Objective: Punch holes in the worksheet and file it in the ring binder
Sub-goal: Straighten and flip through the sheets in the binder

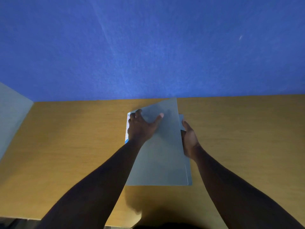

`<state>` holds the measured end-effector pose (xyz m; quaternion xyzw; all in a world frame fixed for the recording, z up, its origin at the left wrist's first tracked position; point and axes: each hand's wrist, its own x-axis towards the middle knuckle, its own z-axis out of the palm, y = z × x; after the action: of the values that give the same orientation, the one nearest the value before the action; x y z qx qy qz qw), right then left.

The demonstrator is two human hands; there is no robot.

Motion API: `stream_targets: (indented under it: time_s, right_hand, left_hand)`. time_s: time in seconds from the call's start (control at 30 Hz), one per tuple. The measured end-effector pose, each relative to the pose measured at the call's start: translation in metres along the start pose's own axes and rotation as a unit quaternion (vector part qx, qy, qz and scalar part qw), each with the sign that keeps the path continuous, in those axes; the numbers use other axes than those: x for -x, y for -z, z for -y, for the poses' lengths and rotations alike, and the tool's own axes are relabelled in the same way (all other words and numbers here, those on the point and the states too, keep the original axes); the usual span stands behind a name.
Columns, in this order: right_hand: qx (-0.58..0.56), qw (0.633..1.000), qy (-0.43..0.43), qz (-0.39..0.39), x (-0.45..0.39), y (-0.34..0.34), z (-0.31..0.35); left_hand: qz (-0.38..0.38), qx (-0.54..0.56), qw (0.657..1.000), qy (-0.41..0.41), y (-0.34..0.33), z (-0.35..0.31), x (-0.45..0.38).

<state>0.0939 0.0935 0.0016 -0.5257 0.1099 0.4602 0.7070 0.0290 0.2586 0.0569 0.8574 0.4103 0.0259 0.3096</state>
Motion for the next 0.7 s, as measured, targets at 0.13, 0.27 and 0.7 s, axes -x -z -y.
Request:
stream_targets:
  time_s: [0.13, 0.27, 0.7]
  right_hand:
    - [0.024, 0.998, 0.022, 0.054, -0.001, -0.027, 0.004]
    - [0.076, 0.993, 0.037, 0.087, 0.001, -0.051, 0.004]
    - [0.194, 0.975, 0.014, 0.106, 0.003, -0.088, -0.008]
  left_hand:
    - [0.050, 0.034, 0.998, -0.002, 0.023, -0.039, 0.002]
    - [0.087, 0.063, 0.994, -0.010, 0.046, -0.061, 0.006]
    - [0.139, 0.026, 0.989, -0.033, 0.118, -0.039, -0.022]
